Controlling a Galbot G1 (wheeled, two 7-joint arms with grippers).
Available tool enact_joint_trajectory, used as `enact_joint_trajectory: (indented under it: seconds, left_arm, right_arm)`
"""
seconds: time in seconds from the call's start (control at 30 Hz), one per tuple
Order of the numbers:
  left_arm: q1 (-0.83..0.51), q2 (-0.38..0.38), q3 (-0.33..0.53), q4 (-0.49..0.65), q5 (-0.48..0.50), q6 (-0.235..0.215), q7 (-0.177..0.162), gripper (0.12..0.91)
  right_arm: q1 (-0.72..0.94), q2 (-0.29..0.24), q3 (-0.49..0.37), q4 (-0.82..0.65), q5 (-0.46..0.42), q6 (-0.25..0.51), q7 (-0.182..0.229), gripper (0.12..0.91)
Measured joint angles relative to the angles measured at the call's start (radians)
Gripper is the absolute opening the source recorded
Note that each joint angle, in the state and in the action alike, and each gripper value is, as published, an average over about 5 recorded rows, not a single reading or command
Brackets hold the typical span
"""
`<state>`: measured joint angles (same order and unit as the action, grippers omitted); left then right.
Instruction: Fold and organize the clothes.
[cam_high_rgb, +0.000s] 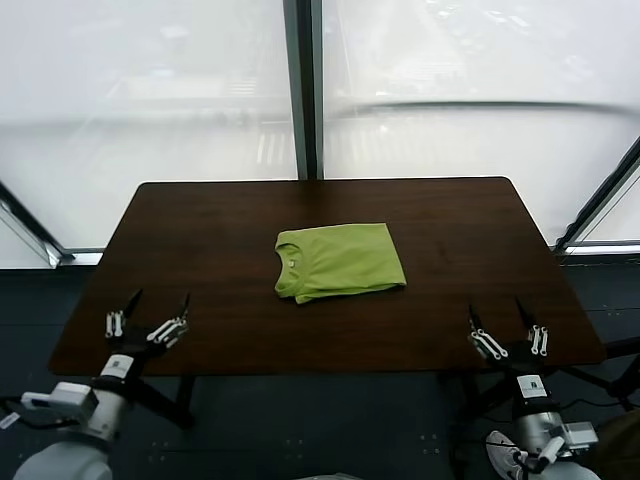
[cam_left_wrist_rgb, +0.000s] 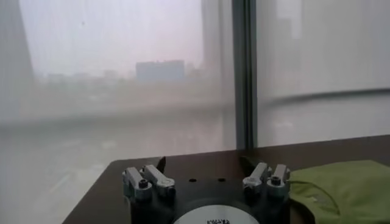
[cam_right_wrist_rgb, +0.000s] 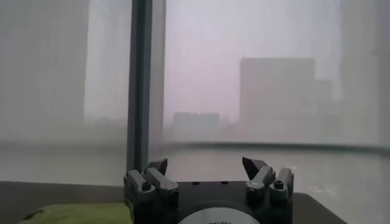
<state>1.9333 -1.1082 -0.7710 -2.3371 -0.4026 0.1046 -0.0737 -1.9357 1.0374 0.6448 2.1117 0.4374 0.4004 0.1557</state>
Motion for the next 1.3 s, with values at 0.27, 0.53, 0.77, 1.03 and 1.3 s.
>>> enact_joint_trajectory:
  seconds: [0.27,0.53,0.77,1.03,1.3]
  left_arm:
    - [0.064,-0.011,0.006,-0.024,0.007,0.018,-0.018,0.907]
    - [0.075,-0.011,0.003,-0.023,0.007,0.025,-0.02,0.907]
    - [0.073,-0.01,0.005,-0.019,0.007,0.034,-0.012,0.907]
    - [0.074,-0.011,0.008,-0.018,0.017,0.038,-0.01,0.907]
    - [0.082,-0.013,0.006,-0.017,0.015,0.043,-0.005,0.907]
  right_arm:
    - [-0.081,0.011,0.001,0.025,0.004,-0.045,0.011,0.907]
    - [-0.079,0.012,-0.022,0.025,0.0,-0.111,0.009,0.907]
    - [-0.073,0.019,-0.034,0.027,0.0,-0.14,0.015,0.907]
    - [-0.077,0.025,-0.043,0.034,-0.006,-0.152,0.021,0.907]
    - [-0.069,0.027,-0.056,0.036,-0.017,-0.157,0.02,0.907]
